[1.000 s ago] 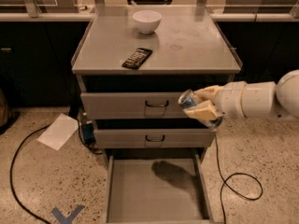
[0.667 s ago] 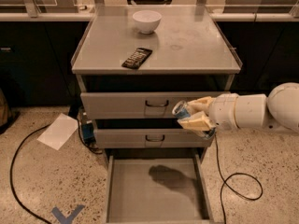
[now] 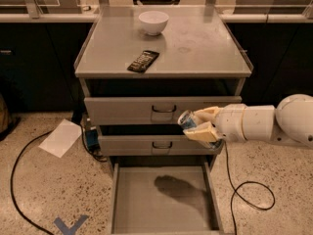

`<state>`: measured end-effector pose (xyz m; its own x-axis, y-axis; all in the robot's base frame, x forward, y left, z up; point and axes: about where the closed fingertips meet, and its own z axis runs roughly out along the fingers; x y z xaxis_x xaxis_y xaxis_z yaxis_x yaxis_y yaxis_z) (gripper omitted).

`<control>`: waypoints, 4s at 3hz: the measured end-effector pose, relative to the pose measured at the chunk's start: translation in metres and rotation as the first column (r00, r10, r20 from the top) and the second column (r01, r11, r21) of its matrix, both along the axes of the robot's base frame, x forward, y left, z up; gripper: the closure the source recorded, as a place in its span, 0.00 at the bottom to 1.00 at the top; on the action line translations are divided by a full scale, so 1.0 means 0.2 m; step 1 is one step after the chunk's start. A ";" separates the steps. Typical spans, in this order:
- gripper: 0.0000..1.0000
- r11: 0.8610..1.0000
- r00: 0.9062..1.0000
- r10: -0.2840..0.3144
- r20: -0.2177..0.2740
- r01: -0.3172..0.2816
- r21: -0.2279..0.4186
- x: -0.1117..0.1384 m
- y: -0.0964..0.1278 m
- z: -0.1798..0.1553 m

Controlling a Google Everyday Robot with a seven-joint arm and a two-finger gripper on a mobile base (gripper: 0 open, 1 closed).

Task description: Place redbull can into bottom drawer

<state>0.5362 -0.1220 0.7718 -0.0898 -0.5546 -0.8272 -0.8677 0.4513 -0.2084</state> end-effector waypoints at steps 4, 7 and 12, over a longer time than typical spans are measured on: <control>1.00 0.998 0.973 0.004 -0.231 0.012 0.068 -0.33 0.18 -1.12; 1.00 0.997 0.974 0.005 -0.226 0.014 0.082 -0.26 0.20 -1.61; 1.00 0.999 0.957 0.028 -0.288 -0.019 0.035 -0.14 0.32 -2.38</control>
Offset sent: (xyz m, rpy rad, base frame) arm -0.0534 0.0184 -0.1815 0.0539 0.1425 -0.0521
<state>0.5090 -0.0585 0.2954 -0.3141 -0.5338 -0.7851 -0.8992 0.4325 0.0657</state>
